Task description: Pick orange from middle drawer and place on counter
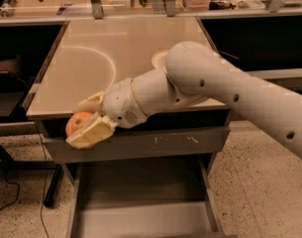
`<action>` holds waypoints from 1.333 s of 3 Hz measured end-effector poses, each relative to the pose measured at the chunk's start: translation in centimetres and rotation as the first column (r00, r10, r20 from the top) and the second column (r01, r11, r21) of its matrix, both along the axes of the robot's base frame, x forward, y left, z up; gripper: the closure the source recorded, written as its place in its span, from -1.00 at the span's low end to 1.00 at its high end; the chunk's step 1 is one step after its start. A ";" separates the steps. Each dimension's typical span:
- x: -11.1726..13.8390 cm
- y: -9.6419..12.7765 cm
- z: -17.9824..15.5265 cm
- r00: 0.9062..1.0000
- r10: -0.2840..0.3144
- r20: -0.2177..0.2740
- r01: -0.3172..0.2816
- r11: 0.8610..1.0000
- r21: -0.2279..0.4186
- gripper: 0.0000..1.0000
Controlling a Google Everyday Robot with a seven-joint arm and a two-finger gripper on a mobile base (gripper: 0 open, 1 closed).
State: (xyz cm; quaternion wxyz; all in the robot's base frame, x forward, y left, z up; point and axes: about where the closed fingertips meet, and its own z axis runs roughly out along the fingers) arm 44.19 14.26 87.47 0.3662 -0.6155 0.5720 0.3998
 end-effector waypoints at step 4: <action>14.5 1.6 4.4 0.999 0.043 -0.007 -0.043 0.999 -0.028 1.00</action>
Offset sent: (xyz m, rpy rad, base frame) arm 0.1253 0.0043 0.0816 -0.0537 -0.0203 -0.0076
